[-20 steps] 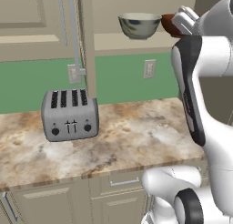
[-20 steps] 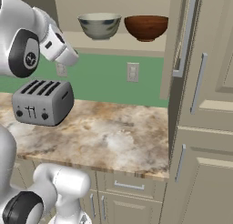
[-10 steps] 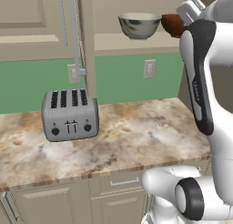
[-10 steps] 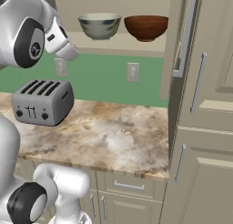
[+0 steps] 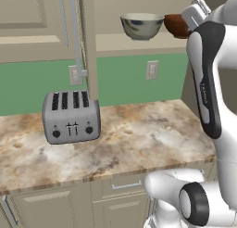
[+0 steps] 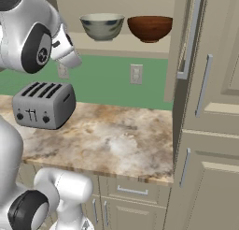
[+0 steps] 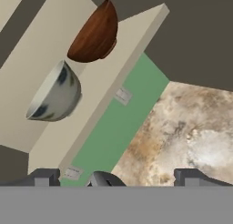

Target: Move the bowls from the cabinet to the plates on the dining table.

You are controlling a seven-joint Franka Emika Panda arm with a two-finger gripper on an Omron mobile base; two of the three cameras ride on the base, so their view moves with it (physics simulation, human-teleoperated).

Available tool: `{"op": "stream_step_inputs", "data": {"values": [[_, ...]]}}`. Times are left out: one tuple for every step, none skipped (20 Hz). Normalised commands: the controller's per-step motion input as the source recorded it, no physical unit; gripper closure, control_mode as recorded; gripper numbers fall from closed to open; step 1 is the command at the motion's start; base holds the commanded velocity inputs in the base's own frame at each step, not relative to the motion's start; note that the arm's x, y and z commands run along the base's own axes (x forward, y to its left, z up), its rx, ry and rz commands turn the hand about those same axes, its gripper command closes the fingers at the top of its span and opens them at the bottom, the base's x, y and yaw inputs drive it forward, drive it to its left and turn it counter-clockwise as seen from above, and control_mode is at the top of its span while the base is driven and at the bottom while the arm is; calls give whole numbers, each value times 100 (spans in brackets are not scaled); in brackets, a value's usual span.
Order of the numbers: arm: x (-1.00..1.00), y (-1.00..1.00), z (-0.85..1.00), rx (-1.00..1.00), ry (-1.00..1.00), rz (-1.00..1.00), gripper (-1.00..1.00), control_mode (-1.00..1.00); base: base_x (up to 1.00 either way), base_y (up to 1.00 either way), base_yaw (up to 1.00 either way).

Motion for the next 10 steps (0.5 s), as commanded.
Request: {"op": "stream_step_inputs", "data": {"values": [[11,0,0,0,0,2,-100,-100,0,0,0],[21,0,0,0,0,6,-100,-100,0,0,0],[21,-12,0,0,0,5,-100,-100,0,0,0],[24,-21,0,0,0,5,-100,-100,0,0,0],[24,-21,0,0,0,5,-100,-100,0,0,0],[33,-27,0,0,0,5,-100,-100,0,0,0],[36,-29,0,0,0,4,-100,-100,0,0,0],[31,-31,0,1,0,5,-100,-100,0,0,0],[24,-33,0,4,0,5,-100,-100,0,0,0],[10,-28,0,8,0,5,-100,-100,0,0,0]]}}
